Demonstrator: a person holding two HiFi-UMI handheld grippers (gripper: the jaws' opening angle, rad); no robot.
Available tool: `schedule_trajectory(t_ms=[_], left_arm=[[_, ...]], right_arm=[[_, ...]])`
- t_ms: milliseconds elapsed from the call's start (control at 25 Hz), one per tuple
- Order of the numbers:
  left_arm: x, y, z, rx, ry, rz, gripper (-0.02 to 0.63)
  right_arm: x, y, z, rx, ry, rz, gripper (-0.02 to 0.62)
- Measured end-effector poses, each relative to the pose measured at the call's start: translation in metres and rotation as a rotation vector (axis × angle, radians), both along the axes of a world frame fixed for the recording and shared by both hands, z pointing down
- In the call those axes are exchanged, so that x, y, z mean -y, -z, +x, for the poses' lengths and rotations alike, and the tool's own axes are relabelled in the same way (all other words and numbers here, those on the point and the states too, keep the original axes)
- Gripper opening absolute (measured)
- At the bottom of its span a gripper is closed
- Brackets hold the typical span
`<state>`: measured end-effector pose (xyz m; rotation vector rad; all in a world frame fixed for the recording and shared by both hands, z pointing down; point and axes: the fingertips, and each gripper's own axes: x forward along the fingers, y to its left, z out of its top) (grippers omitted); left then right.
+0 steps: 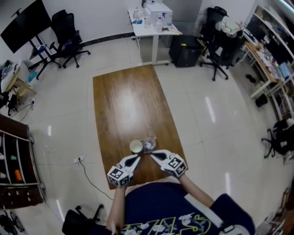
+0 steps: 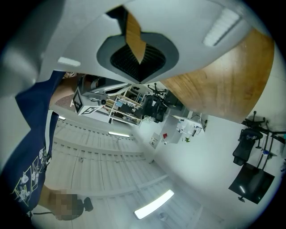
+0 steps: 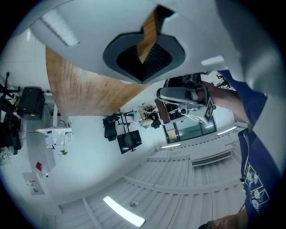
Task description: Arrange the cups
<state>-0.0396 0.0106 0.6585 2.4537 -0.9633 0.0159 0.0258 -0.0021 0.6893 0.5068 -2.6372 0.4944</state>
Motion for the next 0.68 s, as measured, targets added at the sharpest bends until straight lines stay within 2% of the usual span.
schedule_trajectory(t_ms=[200, 360, 680], left_arm=[[-0.004, 0.001, 0.004, 0.013, -0.013, -0.001, 0.002], [-0.001, 0.032, 0.008, -0.009, -0.011, -0.003, 0.002], [-0.016, -0.002, 0.014, 0.046, -0.063, -0.011, 0.002]], right_arm=[[-0.002, -0.001, 0.000, -0.005, 0.001, -0.008, 0.002], [-0.006, -0.002, -0.004, -0.002, 0.008, -0.020, 0.002], [-0.015, -0.004, -0.011, 0.014, 0.021, -0.042, 0.002]])
